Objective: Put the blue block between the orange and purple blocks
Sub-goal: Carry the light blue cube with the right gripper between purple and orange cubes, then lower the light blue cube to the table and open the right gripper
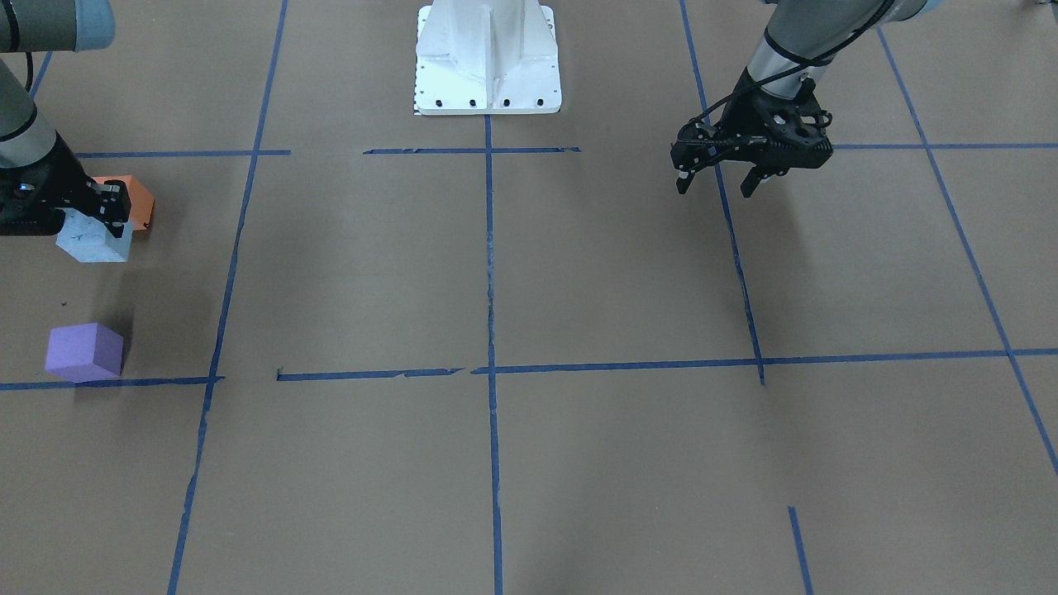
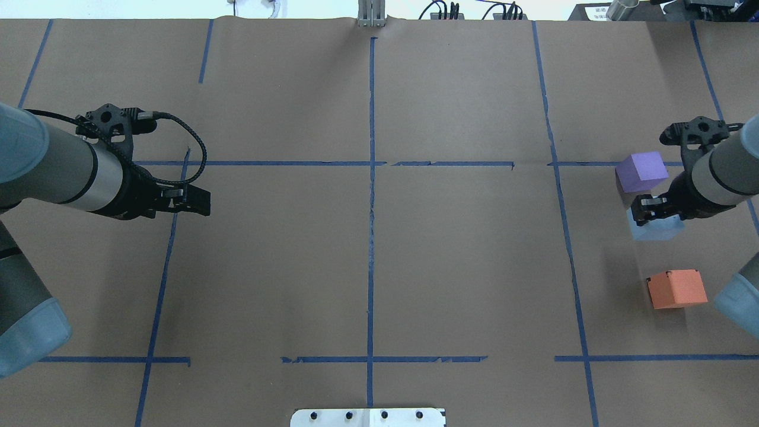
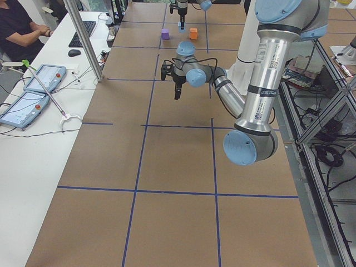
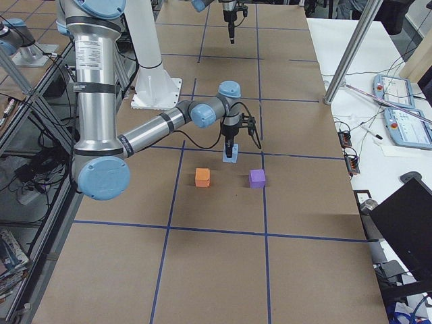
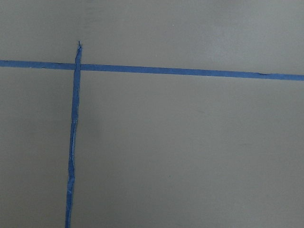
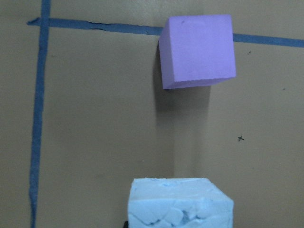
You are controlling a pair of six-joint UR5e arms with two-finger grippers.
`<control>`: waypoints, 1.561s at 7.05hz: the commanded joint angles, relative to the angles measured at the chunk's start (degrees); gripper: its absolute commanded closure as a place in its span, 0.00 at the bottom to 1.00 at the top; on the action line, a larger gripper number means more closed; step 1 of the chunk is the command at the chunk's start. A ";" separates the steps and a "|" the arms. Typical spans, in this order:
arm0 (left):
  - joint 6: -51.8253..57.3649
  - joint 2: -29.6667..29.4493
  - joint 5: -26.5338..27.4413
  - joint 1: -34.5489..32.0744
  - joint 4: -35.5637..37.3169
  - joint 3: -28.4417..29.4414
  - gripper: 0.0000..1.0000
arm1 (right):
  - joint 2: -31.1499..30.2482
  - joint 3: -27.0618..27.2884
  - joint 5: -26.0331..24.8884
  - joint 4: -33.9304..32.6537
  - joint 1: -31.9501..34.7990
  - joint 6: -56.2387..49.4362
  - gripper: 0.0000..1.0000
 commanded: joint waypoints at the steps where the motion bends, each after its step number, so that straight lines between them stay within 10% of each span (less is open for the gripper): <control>1: 0.00 0.03 -0.05 0.00 0.00 0.00 0.00 | 1.47 -4.00 1.64 0.42 0.96 -1.21 0.89; 11: 0.00 -0.15 -0.05 0.00 0.00 -0.09 0.00 | 7.81 -13.68 3.04 0.95 0.61 -1.03 0.73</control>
